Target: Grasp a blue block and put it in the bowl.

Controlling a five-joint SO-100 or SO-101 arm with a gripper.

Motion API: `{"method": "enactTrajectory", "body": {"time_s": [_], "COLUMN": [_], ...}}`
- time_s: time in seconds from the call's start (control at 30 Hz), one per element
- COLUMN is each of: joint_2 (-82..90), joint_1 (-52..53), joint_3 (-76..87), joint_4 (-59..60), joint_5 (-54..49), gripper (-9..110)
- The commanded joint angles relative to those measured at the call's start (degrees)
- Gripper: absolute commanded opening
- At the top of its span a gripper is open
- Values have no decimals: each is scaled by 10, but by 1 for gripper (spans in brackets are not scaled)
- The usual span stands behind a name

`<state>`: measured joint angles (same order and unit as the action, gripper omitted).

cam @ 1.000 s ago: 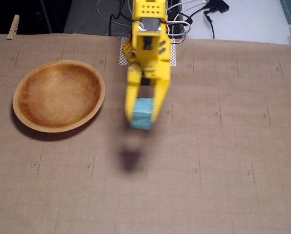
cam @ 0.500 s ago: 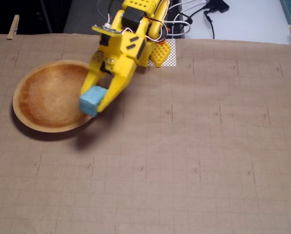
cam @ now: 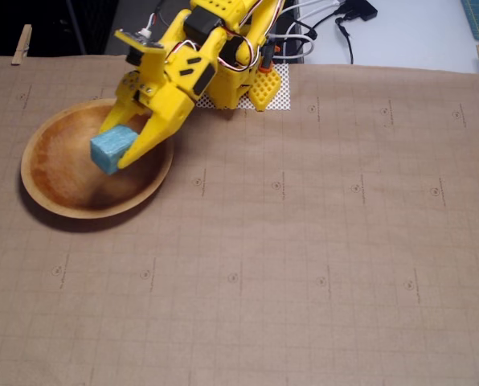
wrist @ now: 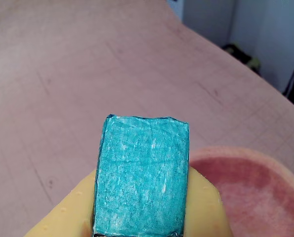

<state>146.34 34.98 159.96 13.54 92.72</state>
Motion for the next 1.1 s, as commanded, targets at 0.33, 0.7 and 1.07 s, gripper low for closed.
{"method": "enactTrajectory", "body": {"time_s": [0.33, 0.7, 1.07], "joint_2": [-183, -302, -423], "joint_1": [55, 100, 112], "joint_3": [-118, -190, -244], "joint_4": [-7, -7, -5], "joint_5": [-6, -6, -7], "gripper": [3, 4, 4]}}
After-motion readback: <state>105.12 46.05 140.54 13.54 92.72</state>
